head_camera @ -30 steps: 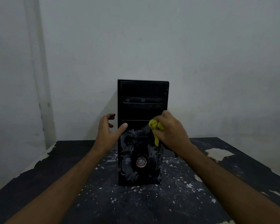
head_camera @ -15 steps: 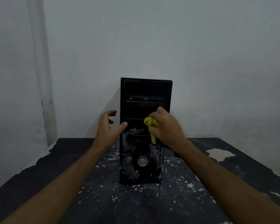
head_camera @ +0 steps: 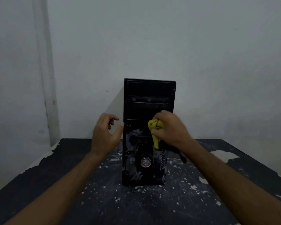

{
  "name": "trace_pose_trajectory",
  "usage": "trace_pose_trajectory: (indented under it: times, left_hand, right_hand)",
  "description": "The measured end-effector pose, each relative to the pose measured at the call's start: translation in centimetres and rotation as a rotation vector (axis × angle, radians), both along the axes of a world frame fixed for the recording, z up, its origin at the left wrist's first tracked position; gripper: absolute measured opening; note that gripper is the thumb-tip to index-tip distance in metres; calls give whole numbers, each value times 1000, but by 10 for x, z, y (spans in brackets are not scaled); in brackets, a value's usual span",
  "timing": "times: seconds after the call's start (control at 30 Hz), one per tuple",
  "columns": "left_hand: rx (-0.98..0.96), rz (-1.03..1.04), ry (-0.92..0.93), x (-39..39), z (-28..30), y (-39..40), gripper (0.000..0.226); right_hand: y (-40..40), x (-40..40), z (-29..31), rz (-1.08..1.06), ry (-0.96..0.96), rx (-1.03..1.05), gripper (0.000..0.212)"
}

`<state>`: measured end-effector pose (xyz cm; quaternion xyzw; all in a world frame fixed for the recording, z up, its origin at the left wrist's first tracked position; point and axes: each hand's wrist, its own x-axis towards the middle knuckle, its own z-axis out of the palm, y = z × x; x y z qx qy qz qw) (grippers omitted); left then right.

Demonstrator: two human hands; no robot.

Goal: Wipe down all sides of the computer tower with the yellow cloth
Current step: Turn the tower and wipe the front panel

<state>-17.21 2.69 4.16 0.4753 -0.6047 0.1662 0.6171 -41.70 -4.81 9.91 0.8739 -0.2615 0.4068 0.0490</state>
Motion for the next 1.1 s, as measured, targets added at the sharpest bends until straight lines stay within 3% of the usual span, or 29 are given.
trace_pose_trajectory:
  times: [0.1, 0.23, 0.4, 0.5, 0.63, 0.73, 0.8, 0.87, 0.97, 1.1]
  left_hand:
    - [29, -111, -51, -19, 2, 16, 19]
    - [374, -381, -39, -53, -2, 27, 51]
    - [333, -441, 38, -61, -5, 29, 43]
    - [270, -455, 55, -66, -13, 32, 36]
    - [185, -381, 225, -59, -13, 39, 14]
    - [144, -252, 245, -31, -13, 42, 19]
    - [150, -214, 231, -14, -12, 46, 26]
    - [176, -183, 148, -3, -9, 47, 26]
    - [194, -142, -24, 8, -4, 44, 24]
    - [148, 27, -197, 11, -1, 37, 43]
  right_hand:
    - [8, -1, -5, 202, -193, 193, 26]
    - [21, 8, -19, 410, -391, 501, 21]
    - [39, 21, -31, 516, -515, 688, 20]
    - [43, 30, -35, 449, -430, 554, 24]
    - [34, 24, -10, 289, -184, 354, 24]
    - [15, 7, 29, 188, -337, 50, 19]
    - [-3, -5, 50, 15, -455, -131, 25]
    - [-17, -9, 61, -156, -441, -230, 36]
    - [-35, -3, 59, -218, -299, -197, 53]
    - [-44, 6, 50, -140, -351, -79, 61]
